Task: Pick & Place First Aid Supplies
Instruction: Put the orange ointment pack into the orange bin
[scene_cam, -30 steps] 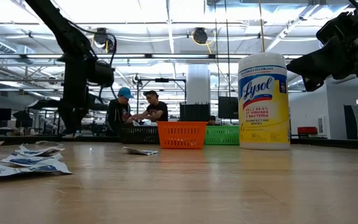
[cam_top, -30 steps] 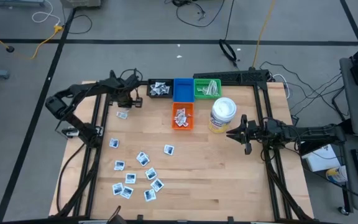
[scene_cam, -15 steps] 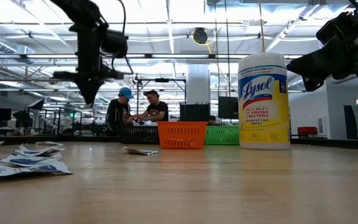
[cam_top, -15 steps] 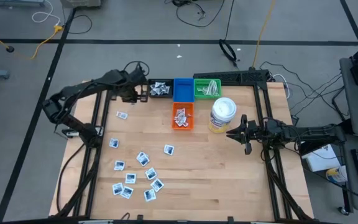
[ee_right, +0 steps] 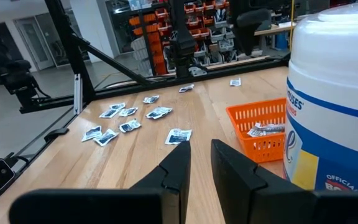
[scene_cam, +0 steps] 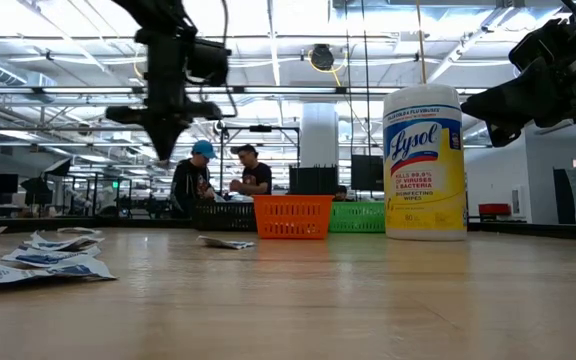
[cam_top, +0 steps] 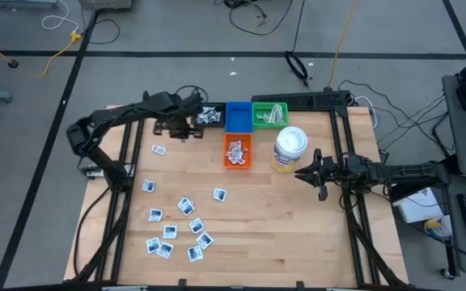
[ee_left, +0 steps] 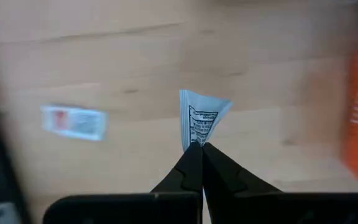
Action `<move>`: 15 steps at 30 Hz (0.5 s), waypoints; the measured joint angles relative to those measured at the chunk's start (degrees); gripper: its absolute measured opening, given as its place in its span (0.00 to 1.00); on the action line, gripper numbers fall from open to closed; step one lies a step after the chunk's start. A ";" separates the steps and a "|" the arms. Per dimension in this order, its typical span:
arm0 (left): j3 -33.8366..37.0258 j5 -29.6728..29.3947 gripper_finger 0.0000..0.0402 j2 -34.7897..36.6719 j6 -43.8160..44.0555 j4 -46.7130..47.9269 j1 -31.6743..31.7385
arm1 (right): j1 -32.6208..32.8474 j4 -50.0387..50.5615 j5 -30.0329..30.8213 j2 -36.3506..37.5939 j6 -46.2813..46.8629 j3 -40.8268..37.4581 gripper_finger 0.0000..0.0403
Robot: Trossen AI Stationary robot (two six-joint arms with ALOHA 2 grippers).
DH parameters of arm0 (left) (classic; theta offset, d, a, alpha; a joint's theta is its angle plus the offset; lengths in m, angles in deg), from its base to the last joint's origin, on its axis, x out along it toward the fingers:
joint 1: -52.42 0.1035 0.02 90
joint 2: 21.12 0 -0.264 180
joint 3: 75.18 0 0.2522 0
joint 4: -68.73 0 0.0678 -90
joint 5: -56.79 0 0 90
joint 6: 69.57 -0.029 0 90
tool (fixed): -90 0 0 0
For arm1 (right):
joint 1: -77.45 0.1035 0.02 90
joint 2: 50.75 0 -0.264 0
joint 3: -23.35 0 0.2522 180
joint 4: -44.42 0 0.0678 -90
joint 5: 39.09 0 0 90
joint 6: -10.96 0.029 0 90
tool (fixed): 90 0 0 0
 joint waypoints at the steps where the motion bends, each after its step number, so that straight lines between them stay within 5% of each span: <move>1: -1.40 0.56 0.00 -1.44 0.04 -0.18 -0.72 | 0.01 0.00 -0.02 -0.01 0.01 0.00 0.15; 15: -27.91 3.72 0.00 -22.44 -1.04 2.05 -8.68 | 0.01 0.00 0.00 -0.01 0.00 -0.01 0.15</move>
